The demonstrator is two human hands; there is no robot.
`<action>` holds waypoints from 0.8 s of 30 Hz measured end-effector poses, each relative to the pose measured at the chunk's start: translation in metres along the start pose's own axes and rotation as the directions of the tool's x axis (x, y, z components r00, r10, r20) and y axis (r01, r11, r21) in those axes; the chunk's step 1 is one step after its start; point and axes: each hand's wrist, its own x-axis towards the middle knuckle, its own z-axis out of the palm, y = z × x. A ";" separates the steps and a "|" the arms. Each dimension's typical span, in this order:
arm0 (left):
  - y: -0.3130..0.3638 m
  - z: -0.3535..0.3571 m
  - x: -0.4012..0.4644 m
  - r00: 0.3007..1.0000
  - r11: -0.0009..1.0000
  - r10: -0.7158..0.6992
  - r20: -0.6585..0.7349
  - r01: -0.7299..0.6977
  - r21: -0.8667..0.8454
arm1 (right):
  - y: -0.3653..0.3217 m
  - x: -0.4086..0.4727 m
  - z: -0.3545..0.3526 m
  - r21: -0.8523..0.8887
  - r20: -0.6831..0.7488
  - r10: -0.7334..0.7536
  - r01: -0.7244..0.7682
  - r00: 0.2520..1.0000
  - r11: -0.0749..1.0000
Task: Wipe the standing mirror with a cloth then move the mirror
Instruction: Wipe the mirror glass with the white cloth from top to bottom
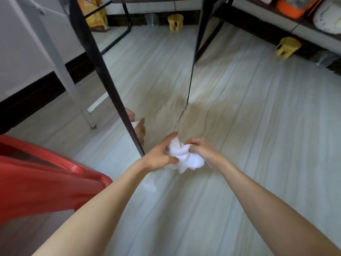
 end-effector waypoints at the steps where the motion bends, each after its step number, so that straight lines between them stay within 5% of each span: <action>1: 0.000 0.001 -0.006 1.000 1.000 0.024 0.010 -0.023 -0.006 | 0.001 -0.004 0.002 0.001 -0.006 -0.012 0.012 1.000 1.000; 10: -0.021 0.000 -0.037 0.999 0.999 -0.039 -0.010 0.039 0.003 | 0.014 -0.026 0.027 -0.047 -0.243 -0.197 0.191 0.950 0.980; 12: -0.023 -0.002 -0.042 0.999 0.977 0.001 -0.051 0.010 0.212 | 0.013 -0.029 0.033 -0.033 -0.271 -0.229 0.229 0.935 0.973; 14: -0.025 -0.002 -0.046 0.993 0.891 0.092 -0.078 -0.047 0.451 | 0.012 -0.031 0.035 -0.048 -0.296 -0.260 0.257 0.919 0.965; 18: -0.024 0.000 -0.056 0.938 0.731 0.324 -0.119 -0.169 0.661 | 0.010 -0.034 0.036 -0.031 -0.358 -0.314 0.325 0.880 0.945; 24: -0.027 0.006 -0.061 0.737 0.386 0.674 0.057 -0.416 0.823 | 0.018 -0.038 0.038 0.041 -0.358 -0.296 0.331 0.886 0.943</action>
